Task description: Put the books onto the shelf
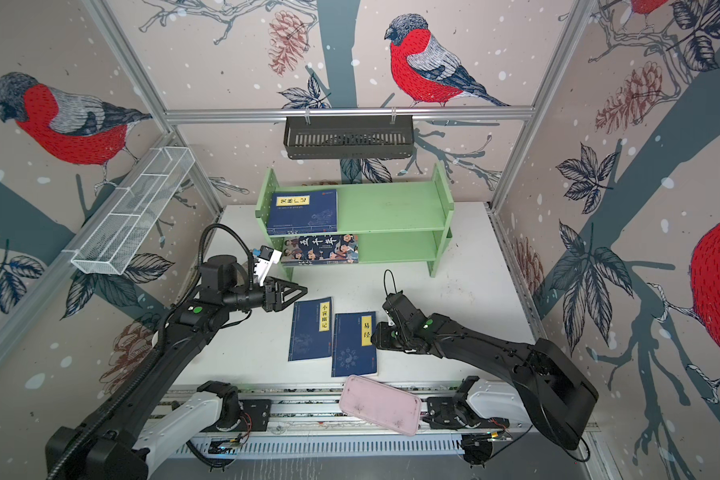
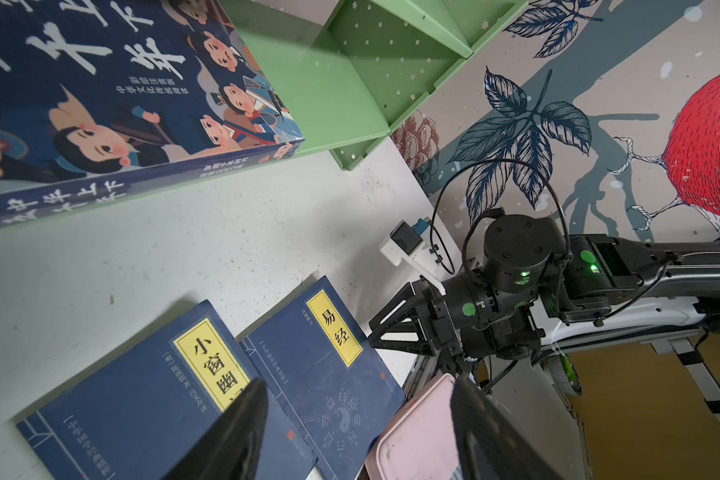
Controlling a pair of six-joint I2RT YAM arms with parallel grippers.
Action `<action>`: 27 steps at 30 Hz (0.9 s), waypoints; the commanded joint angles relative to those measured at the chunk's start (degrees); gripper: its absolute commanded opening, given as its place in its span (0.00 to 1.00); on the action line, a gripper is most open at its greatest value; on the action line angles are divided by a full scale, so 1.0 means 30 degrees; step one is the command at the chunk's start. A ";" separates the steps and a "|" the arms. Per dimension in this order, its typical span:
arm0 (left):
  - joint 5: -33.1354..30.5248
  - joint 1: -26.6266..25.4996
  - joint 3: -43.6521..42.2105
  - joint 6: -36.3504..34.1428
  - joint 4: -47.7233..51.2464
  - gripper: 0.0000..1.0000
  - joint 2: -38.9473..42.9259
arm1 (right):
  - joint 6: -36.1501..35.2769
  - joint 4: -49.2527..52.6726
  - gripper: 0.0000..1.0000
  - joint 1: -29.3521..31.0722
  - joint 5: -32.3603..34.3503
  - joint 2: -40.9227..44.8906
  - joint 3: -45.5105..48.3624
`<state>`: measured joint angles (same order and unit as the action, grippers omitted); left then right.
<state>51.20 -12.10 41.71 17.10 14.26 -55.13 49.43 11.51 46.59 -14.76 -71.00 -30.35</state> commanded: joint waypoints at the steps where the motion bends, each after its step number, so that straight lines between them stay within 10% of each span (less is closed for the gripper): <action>1: 0.0470 -0.0098 -0.0047 0.0049 -0.1077 0.70 -0.0177 | 0.0252 -0.1145 0.37 0.0143 -0.0305 -0.0634 0.0012; 7: 0.0742 -0.0131 -0.0308 -0.0165 -0.1252 0.70 -0.0447 | 0.0107 -0.1438 0.32 0.0214 -0.0471 -0.1823 -0.0251; 13: 0.0847 -0.0157 -0.0414 -0.0104 -0.1494 0.70 -0.0606 | -0.0055 -0.1488 0.03 0.0184 -0.0163 -0.2685 -0.0627; 27: -0.0458 -0.2195 -0.1303 -0.0605 -0.2155 0.69 -0.1319 | -0.1301 -0.0459 0.00 -0.2875 0.0815 -0.2048 -0.1016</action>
<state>51.07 -16.97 38.20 16.47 10.13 -58.54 47.75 7.97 39.44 -13.41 -78.08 -32.95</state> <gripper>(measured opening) 0.690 0.048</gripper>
